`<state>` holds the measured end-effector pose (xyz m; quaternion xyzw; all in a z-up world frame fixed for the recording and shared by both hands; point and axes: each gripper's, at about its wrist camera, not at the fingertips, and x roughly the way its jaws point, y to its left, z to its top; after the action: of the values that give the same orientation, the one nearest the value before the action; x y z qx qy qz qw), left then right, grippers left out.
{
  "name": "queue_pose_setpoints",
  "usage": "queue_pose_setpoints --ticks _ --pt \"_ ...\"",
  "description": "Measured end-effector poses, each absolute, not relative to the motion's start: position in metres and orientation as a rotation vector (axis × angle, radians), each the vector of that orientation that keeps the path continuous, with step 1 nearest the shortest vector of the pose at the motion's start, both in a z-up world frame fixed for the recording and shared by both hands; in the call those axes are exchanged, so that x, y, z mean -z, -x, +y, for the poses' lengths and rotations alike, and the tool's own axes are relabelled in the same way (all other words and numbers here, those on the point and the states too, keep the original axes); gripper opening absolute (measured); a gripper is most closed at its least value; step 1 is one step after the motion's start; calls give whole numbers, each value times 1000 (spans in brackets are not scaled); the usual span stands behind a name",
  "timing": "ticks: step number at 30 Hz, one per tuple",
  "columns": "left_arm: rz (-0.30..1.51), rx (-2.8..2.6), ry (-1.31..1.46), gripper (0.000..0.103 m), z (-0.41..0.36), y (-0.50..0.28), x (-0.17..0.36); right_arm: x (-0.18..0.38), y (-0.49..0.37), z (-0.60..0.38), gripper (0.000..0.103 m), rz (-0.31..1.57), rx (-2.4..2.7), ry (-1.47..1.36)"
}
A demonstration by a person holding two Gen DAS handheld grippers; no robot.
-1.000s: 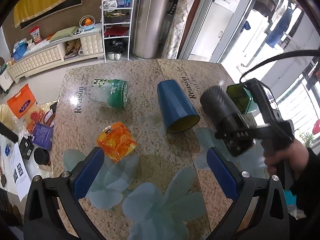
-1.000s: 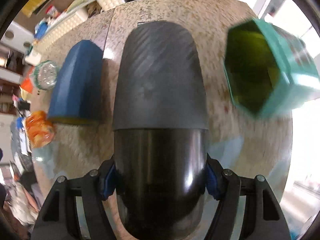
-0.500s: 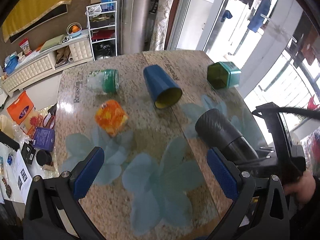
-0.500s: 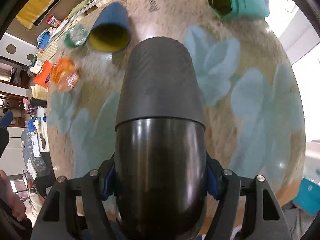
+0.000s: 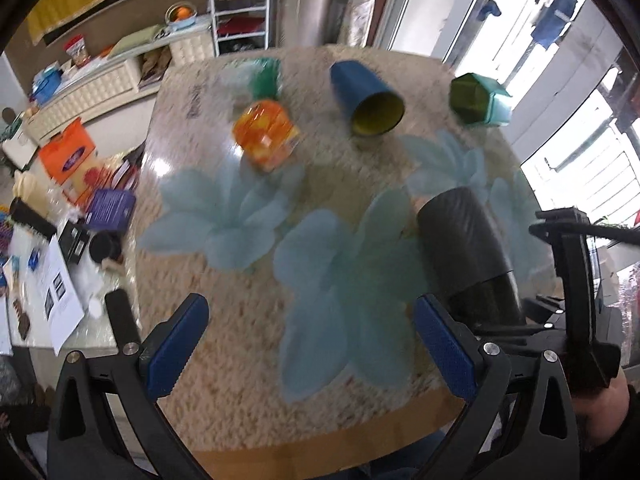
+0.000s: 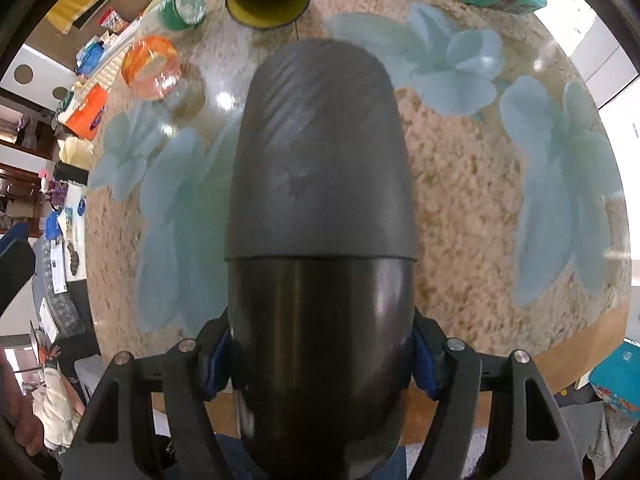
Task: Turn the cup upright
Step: 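Lift the black tumbler with the right gripper and carry it toward the left gripper, then grasp the tumbler with the left gripper while the right gripper opens and releases it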
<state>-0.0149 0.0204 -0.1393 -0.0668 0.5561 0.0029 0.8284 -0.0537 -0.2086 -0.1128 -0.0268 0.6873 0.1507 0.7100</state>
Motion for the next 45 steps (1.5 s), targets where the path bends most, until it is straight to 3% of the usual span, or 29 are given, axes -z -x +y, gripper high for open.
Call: queue_pose_setpoints --ticks 20,22,24,36,45 --pt "1242 -82 131 103 33 29 158 142 52 -218 70 1550 -351 72" --pt "1254 -90 117 103 33 30 160 143 50 -217 78 1552 -358 75" --pt "1264 -96 108 103 33 31 162 137 47 -221 103 1527 -345 82" --pt "1248 -73 153 103 16 22 152 88 41 -256 103 1412 -339 41" --pt "1246 31 167 103 -46 -14 129 48 32 -325 103 1337 -299 -53"
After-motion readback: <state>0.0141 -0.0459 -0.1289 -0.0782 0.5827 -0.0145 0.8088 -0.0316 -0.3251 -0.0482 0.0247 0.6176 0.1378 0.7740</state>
